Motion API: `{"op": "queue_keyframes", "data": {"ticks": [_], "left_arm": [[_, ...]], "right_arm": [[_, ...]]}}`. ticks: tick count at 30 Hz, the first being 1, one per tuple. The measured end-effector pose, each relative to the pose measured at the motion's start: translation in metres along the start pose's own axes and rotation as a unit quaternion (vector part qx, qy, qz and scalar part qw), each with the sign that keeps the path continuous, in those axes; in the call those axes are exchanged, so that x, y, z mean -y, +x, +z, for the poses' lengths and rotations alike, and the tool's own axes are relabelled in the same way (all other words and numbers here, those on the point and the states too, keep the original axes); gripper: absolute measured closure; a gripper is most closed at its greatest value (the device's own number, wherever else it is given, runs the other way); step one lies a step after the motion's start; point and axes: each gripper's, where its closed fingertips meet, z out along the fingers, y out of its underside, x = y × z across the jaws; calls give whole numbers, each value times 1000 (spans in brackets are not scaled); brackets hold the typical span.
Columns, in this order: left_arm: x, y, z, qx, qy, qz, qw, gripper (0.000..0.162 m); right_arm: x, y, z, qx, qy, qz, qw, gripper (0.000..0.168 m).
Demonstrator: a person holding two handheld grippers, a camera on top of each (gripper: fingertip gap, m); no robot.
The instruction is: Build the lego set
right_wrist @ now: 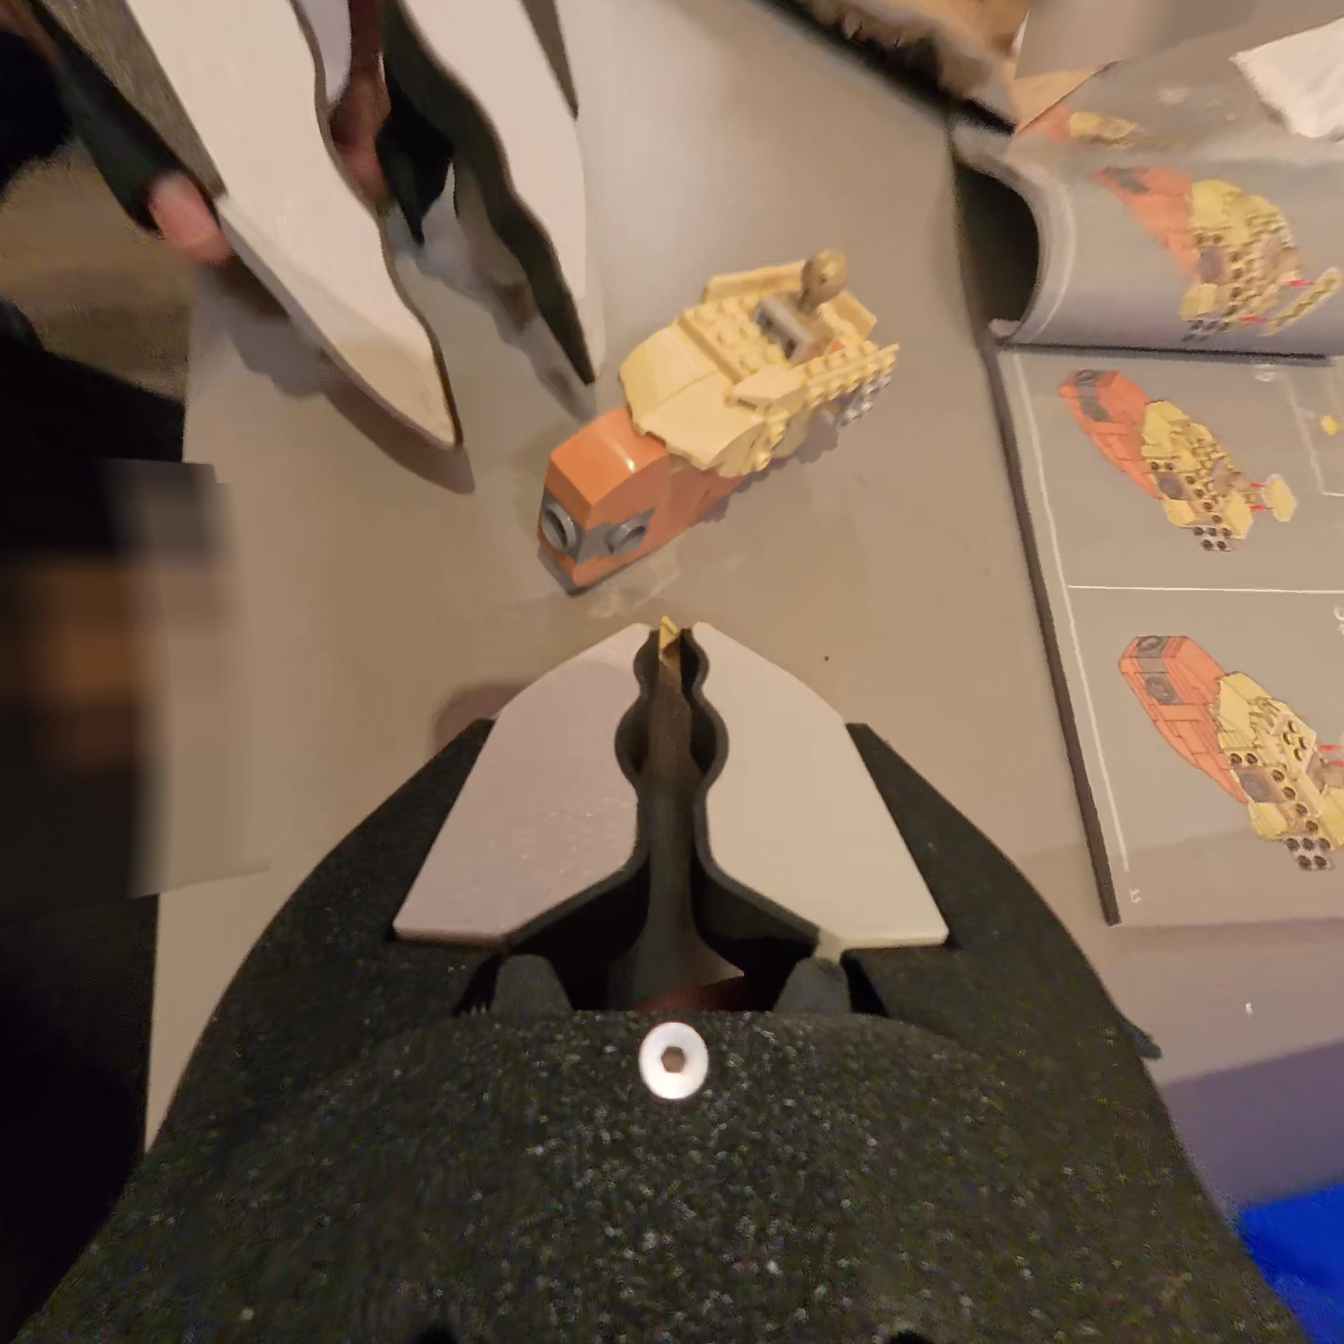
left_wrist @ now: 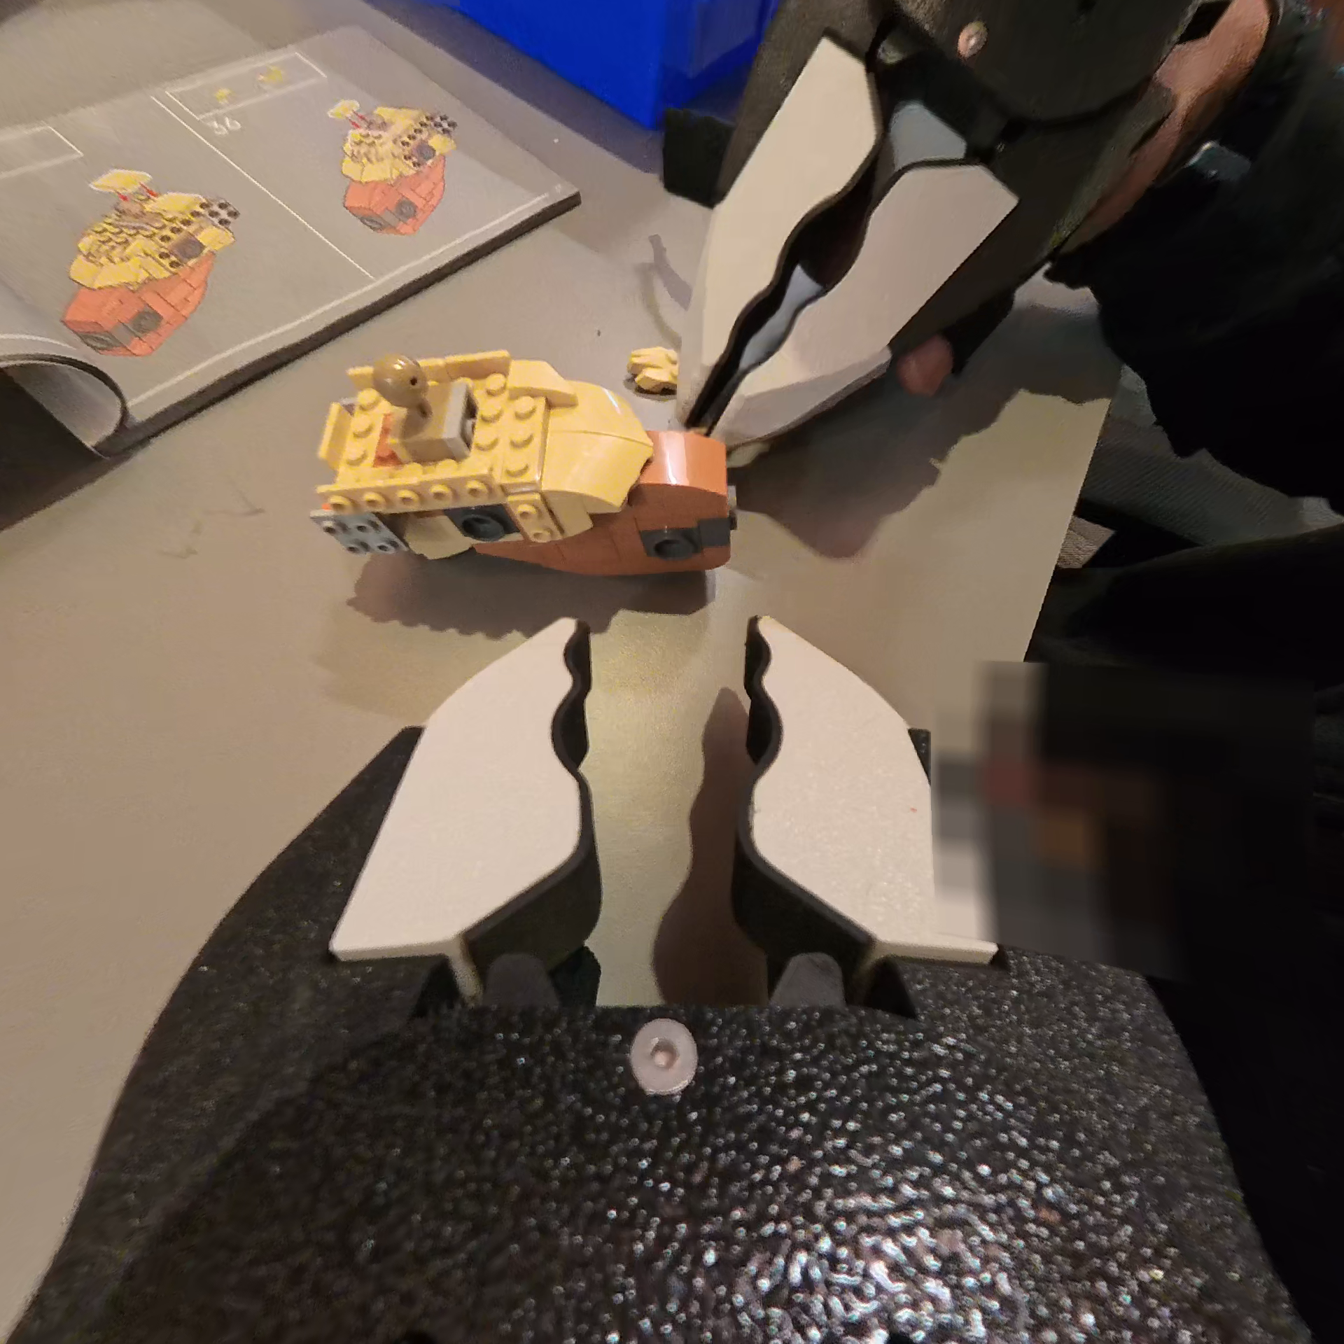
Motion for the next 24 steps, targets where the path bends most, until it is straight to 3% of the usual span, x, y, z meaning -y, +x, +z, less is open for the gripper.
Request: {"op": "queue_keyframes", "data": {"ticks": [4, 8, 13, 16, 18, 24], "left_arm": [[10, -2, -8, 6, 28, 12, 1000, 123], [38, 7, -21, -2, 96, 33, 995, 124], [81, 23, -34, -12, 208, 87, 974, 135], [99, 30, -42, -6, 265, 127, 956, 141], [107, 34, -45, 0, 290, 143, 946, 143], [113, 33, -30, 25, 284, 146, 947, 142]], "right_arm": [[24, -2, -17, 3, 102, 59, 993, 163], [64, -12, -40, 41, 247, 123, 960, 163], [102, -15, -65, 151, 423, 261, 854, 164], [108, -7, -77, 220, 486, 342, 773, 164], [108, -3, -80, 238, 506, 370, 742, 164], [113, -9, -79, 251, 509, 371, 735, 164]]}}
